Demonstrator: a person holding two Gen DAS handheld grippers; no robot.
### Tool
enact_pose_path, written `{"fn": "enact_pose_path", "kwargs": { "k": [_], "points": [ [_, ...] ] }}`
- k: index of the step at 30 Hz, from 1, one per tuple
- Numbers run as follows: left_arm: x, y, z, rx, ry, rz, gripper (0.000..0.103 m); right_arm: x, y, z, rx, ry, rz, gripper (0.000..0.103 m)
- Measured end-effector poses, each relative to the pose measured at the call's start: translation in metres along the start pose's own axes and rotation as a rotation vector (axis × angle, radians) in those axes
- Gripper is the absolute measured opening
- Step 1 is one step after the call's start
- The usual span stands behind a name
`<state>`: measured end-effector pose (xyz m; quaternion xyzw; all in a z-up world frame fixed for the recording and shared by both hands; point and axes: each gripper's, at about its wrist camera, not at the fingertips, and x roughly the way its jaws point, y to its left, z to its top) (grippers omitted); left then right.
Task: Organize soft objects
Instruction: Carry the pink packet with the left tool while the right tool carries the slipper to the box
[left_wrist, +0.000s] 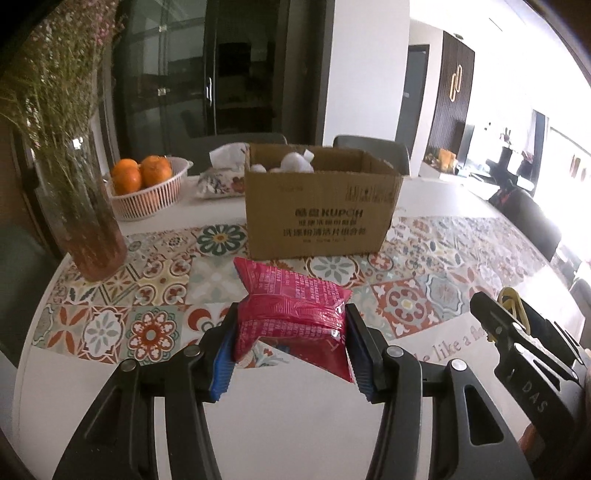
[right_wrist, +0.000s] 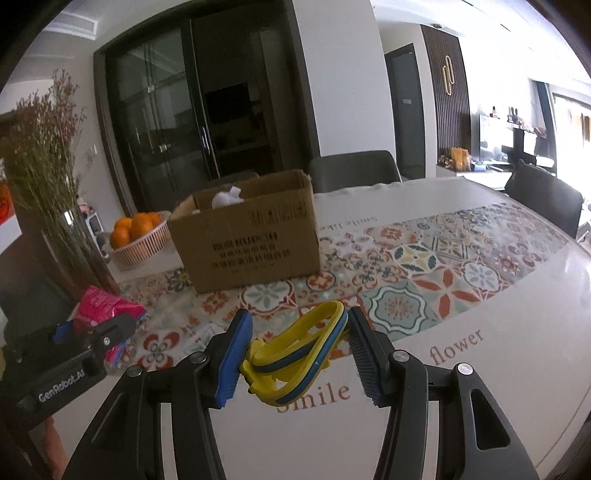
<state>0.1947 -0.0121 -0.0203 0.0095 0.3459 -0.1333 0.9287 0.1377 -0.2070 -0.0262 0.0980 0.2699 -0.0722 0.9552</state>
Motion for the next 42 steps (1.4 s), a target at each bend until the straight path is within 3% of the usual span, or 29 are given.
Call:
{"fn": "enact_pose_path", "kwargs": {
  "k": [16, 34, 42],
  "points": [
    [-0.017, 0.002, 0.029, -0.113, -0.077, 0.05, 0.052, 0.002, 0.008, 0.046, -0.033, -0.045, 0.12, 0.053],
    [0.019, 0.001, 0.093, -0.083, -0.096, 0.004, 0.052, 0.049, 0.01, 0.119, -0.044, -0.055, 0.193, 0.053],
    [0.04, -0.002, 0.129, -0.066, -0.084, -0.012, 0.052, 0.084, 0.015, 0.154, -0.043, 0.013, 0.236, 0.053]
  ]
}}
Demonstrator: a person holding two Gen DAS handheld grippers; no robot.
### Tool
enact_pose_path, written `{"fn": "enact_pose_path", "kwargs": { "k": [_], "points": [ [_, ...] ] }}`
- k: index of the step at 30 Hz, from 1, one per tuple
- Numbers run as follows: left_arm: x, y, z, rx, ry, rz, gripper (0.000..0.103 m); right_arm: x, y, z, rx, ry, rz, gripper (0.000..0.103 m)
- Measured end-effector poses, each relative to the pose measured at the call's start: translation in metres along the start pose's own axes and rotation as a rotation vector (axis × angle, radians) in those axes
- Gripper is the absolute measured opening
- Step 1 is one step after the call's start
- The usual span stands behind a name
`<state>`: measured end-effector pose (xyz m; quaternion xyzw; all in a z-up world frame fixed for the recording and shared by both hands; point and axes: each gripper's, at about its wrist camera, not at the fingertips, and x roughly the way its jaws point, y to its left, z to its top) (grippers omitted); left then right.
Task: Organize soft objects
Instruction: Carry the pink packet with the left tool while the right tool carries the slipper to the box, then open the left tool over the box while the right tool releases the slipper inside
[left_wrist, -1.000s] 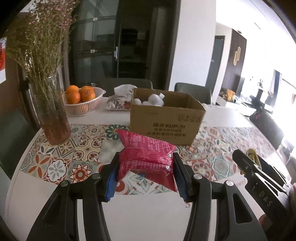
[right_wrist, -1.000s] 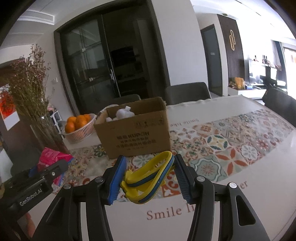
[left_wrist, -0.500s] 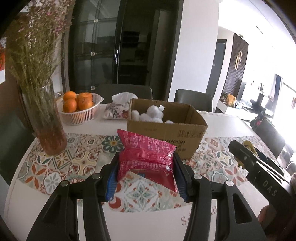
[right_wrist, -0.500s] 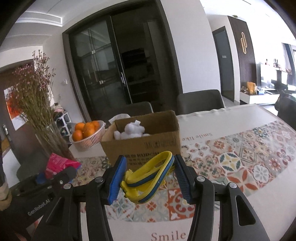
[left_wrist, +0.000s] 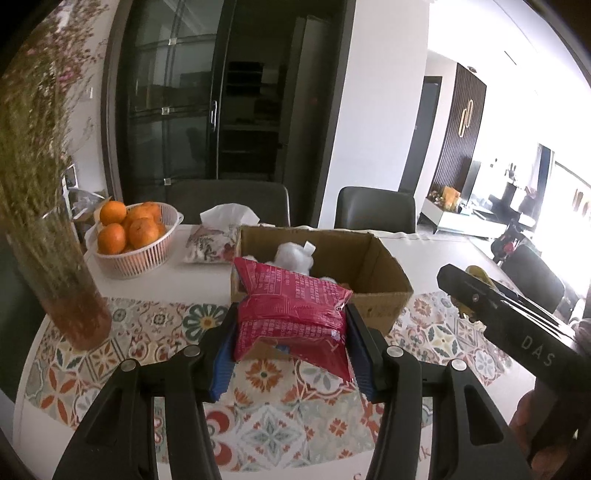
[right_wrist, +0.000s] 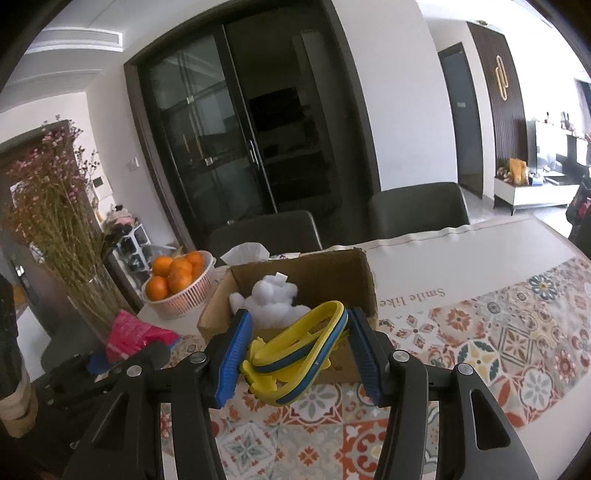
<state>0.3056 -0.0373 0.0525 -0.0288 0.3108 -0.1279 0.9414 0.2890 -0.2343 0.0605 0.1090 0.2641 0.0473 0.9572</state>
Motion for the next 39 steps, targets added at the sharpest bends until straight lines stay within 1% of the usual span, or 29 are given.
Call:
{"fn": "enact_pose_path", "kwargs": {
  "k": [5, 9, 10, 12, 16, 19, 21, 24, 29, 32, 34, 35, 37, 39],
  "points": [
    [0.019, -0.002, 0.022, 0.021, 0.029, -0.022, 0.053, 0.026, -0.004, 0.022, 0.0, 0.067, 0.022, 0.053],
    [0.037, -0.001, 0.035, 0.038, 0.078, -0.042, 0.052, 0.047, -0.009, 0.036, 0.01, 0.136, 0.031, 0.053],
    [0.043, -0.001, 0.039, 0.044, 0.091, -0.039, 0.052, 0.055, -0.01, 0.042, 0.009, 0.162, 0.028, 0.053],
    [0.051, -0.001, 0.044, 0.051, 0.113, -0.044, 0.052, 0.065, -0.011, 0.049, 0.011, 0.185, 0.024, 0.053],
    [0.07, 0.001, 0.057, 0.058, 0.157, -0.047, 0.052, 0.089, -0.011, 0.064, -0.013, 0.259, 0.017, 0.053],
    [0.084, 0.002, 0.066, 0.065, 0.185, -0.043, 0.053, 0.102, -0.012, 0.072, -0.021, 0.295, 0.016, 0.054],
    [0.096, 0.003, 0.069, 0.073, 0.212, -0.046, 0.053, 0.112, -0.012, 0.077, -0.035, 0.316, 0.007, 0.054],
    [0.113, 0.003, 0.074, 0.085, 0.256, -0.038, 0.053, 0.131, -0.013, 0.084, -0.061, 0.37, 0.004, 0.054],
    [0.148, 0.005, 0.077, 0.091, 0.35, -0.034, 0.053, 0.162, -0.02, 0.087, -0.075, 0.432, -0.021, 0.054],
    [0.16, 0.006, 0.074, 0.096, 0.373, -0.016, 0.053, 0.177, -0.024, 0.085, -0.067, 0.462, -0.031, 0.054],
    [0.17, 0.008, 0.072, 0.079, 0.404, -0.014, 0.057, 0.186, -0.026, 0.082, -0.061, 0.482, -0.033, 0.054],
    [0.176, 0.009, 0.07, 0.07, 0.424, -0.025, 0.062, 0.19, -0.026, 0.081, -0.059, 0.49, -0.032, 0.054],
    [0.181, 0.01, 0.068, 0.071, 0.428, -0.011, 0.065, 0.198, -0.027, 0.079, -0.063, 0.515, -0.032, 0.056],
    [0.182, 0.01, 0.068, 0.072, 0.426, 0.021, 0.072, 0.201, -0.029, 0.077, -0.05, 0.527, -0.033, 0.058]
  ]
}}
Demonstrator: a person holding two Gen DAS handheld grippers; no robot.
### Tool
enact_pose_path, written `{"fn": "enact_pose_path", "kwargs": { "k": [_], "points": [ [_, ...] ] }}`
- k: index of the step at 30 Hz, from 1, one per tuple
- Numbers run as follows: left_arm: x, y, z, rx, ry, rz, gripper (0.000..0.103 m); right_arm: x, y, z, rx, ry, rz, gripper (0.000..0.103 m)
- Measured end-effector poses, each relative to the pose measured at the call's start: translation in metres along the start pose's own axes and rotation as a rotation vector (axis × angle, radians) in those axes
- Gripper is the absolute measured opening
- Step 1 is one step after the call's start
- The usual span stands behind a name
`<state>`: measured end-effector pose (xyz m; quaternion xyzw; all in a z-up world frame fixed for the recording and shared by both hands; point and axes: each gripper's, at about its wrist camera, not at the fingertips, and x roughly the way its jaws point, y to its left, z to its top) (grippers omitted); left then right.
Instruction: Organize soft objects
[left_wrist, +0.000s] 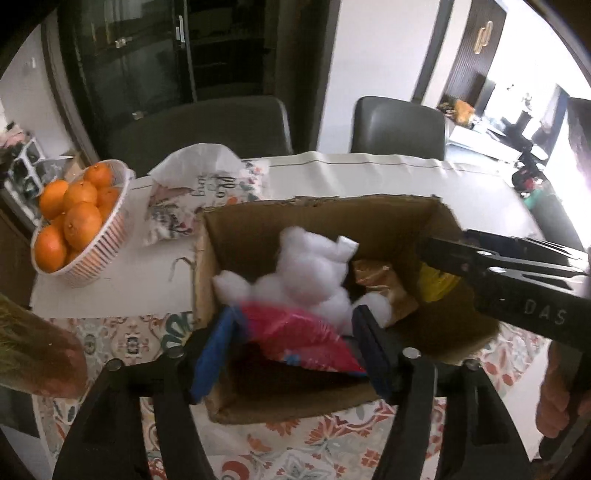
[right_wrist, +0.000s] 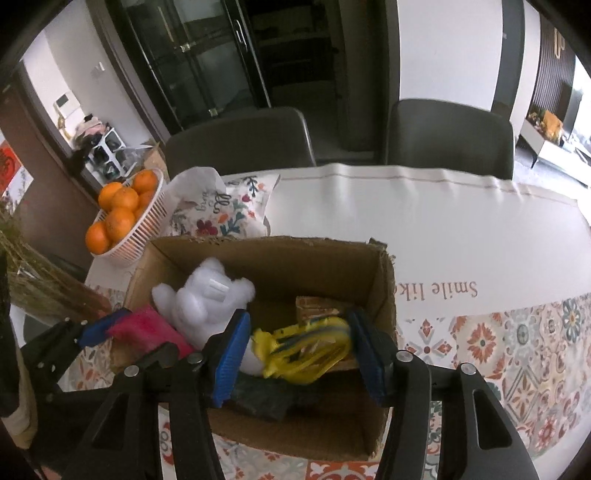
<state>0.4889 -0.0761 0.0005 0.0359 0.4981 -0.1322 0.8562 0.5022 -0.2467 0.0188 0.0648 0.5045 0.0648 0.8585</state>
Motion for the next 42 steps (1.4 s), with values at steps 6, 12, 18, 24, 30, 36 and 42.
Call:
{"fn": "enact_pose_path", "kwargs": {
  "k": [6, 12, 18, 24, 30, 36, 42],
  "points": [
    [-0.012, 0.003, -0.004, -0.015, -0.03, 0.019, 0.076, 0.001, -0.001, -0.003, 0.014, 0.004, 0.002, 0.069],
    [-0.04, 0.008, -0.021, -0.075, -0.093, 0.082, 0.085, -0.019, 0.002, -0.018, 0.006, -0.044, -0.054, 0.069],
    [-0.076, 0.011, -0.049, -0.125, -0.155, 0.114, 0.088, -0.055, 0.015, -0.049, -0.03, -0.124, -0.085, 0.069],
    [-0.119, 0.007, -0.085, -0.129, -0.232, 0.157, 0.094, -0.097, 0.028, -0.088, -0.05, -0.207, -0.1, 0.075],
    [-0.162, 0.0, -0.127, -0.113, -0.317, 0.218, 0.101, -0.134, 0.034, -0.133, -0.034, -0.284, -0.132, 0.083],
    [-0.196, -0.007, -0.167, -0.091, -0.385, 0.272, 0.103, -0.163, 0.044, -0.176, -0.043, -0.304, -0.15, 0.088],
    [-0.224, -0.013, -0.203, -0.087, -0.421, 0.3, 0.103, -0.189, 0.053, -0.216, -0.056, -0.336, -0.161, 0.09]
  ]
}}
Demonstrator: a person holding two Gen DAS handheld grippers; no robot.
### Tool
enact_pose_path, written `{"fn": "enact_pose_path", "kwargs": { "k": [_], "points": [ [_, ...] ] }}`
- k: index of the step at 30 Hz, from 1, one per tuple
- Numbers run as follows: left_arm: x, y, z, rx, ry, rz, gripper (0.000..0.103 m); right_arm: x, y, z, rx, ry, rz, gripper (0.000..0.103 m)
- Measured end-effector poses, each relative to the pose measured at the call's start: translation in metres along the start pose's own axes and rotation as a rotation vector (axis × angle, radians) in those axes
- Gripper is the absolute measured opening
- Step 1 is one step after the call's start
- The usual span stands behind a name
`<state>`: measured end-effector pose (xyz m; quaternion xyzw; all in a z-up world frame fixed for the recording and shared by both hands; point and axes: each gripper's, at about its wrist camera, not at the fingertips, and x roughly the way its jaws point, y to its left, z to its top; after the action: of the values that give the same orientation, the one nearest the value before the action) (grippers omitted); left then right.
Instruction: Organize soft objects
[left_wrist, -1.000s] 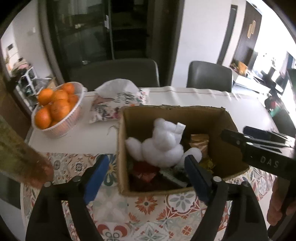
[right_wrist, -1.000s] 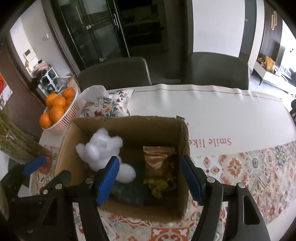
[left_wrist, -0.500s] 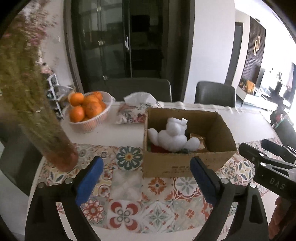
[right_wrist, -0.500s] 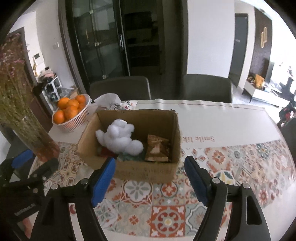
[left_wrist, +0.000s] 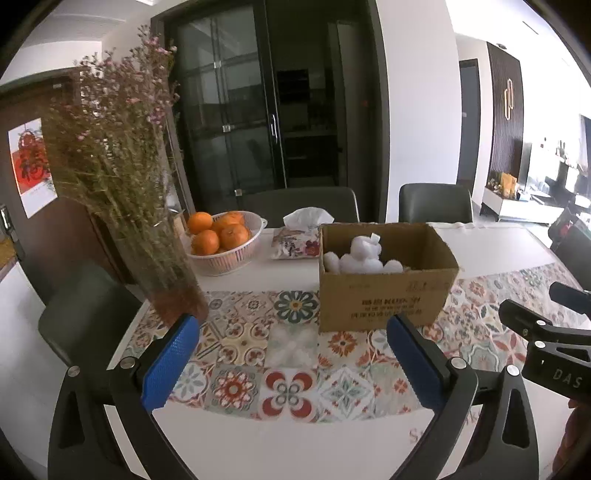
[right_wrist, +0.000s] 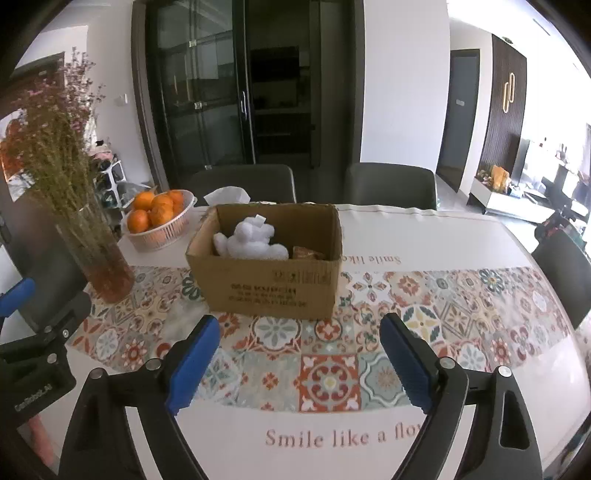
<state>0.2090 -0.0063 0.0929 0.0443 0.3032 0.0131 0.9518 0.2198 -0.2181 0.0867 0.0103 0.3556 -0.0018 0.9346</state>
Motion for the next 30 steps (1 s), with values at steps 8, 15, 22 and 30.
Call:
{"fn": "enact_pose_path", "kwargs": {
  "k": [8, 15, 22, 30],
  "points": [
    [-0.044, 0.005, -0.023, -0.004, -0.038, 0.012, 0.103, -0.043, 0.004, -0.033, 0.001, -0.039, -0.014, 0.09],
    [-0.068, 0.001, -0.041, 0.015, -0.059, 0.008, 0.103, -0.063, -0.001, -0.061, 0.039, -0.037, -0.013, 0.09],
    [-0.085, -0.005, -0.063, 0.009, -0.056, -0.025, 0.103, -0.079, -0.009, -0.085, 0.06, -0.03, -0.021, 0.09],
    [-0.095, -0.009, -0.082, 0.012, -0.034, -0.044, 0.103, -0.096, -0.011, -0.103, 0.042, -0.038, -0.052, 0.09]
  ]
}}
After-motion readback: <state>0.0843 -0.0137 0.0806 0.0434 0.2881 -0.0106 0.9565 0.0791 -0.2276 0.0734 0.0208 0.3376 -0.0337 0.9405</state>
